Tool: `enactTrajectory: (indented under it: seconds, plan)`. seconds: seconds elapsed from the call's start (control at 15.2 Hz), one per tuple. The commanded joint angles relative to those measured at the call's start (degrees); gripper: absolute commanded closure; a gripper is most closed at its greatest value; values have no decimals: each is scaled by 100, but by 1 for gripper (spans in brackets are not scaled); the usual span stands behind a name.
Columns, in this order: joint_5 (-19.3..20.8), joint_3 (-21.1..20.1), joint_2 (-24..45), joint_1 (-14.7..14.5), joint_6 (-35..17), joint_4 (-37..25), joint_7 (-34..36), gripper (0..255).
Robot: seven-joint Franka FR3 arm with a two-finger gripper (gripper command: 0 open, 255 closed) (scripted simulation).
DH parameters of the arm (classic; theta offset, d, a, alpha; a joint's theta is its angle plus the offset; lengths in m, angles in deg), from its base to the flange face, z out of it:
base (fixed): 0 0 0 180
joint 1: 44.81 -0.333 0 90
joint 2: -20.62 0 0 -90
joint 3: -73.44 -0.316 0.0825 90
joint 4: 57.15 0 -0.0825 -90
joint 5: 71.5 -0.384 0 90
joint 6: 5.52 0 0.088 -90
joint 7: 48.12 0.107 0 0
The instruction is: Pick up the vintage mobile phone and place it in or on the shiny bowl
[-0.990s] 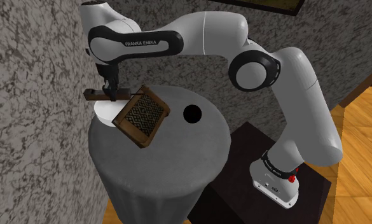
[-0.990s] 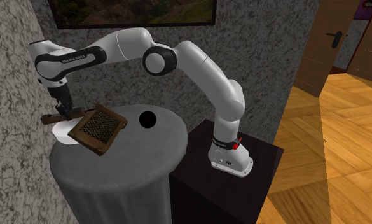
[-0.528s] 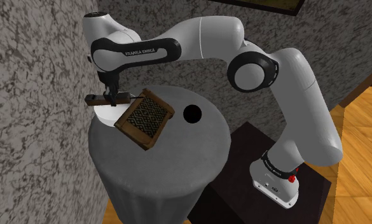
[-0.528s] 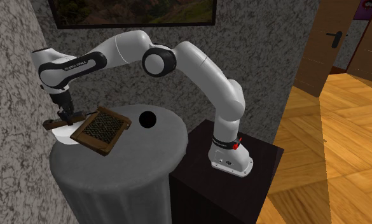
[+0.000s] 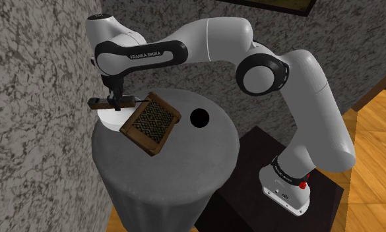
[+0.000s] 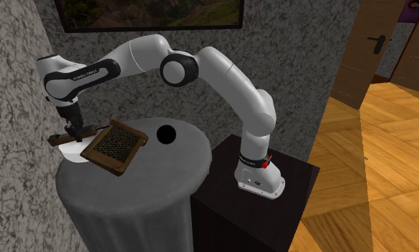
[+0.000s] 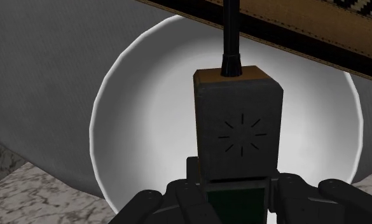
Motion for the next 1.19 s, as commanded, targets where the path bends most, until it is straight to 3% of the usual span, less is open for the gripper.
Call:
enactTrajectory:
  seconds: [0.0, 0.33, 0.59, 1.12]
  plan:
    - [2, 7, 55, 3, 5, 20, -4, 0]
    - [2, 5, 37, 0, 0, 43, 3, 0]
    - [-20, -7, -34, -40, 677, -568, -29, 0]
    - [-20, -7, -36, -39, 675, -564, -29, 0]
